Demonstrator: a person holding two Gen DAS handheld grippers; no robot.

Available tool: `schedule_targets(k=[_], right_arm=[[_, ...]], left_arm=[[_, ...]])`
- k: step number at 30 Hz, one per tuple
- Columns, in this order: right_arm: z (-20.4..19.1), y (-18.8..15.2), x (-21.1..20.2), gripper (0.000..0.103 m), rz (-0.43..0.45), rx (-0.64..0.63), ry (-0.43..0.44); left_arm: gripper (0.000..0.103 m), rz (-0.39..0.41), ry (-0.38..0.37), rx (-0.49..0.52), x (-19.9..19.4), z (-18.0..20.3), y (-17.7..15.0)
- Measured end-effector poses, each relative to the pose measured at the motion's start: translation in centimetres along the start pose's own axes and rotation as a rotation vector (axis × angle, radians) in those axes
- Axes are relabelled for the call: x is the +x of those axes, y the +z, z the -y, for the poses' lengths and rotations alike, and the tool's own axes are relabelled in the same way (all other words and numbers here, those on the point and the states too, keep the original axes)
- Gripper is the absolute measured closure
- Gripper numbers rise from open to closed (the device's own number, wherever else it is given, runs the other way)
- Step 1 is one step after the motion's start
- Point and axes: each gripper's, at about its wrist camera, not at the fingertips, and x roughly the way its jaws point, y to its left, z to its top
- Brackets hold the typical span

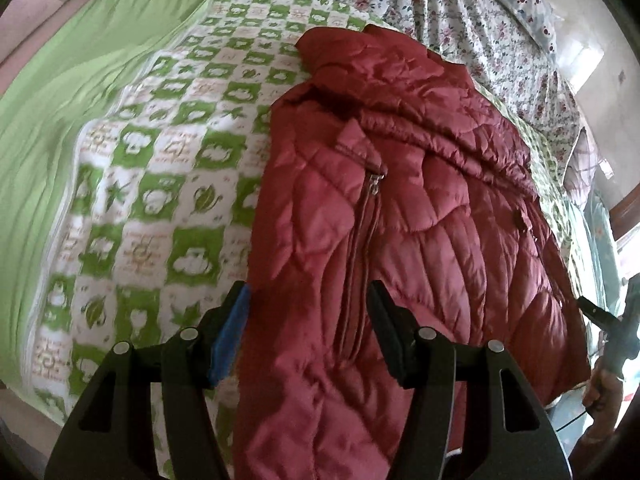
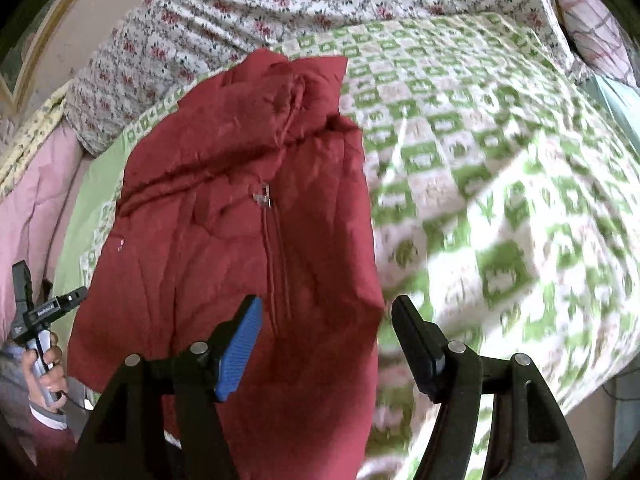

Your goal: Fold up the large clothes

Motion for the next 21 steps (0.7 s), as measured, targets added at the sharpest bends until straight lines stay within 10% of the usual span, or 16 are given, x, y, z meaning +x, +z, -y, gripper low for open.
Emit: schedule_targets(k=[21], right_arm=[[0.8, -6.7, -2.0, 0.063, -0.028, -0.026, 0.163]], left_arm=[[0.044, -0.057, -0.046, -0.009, -0.8, -1.5, -6.0]])
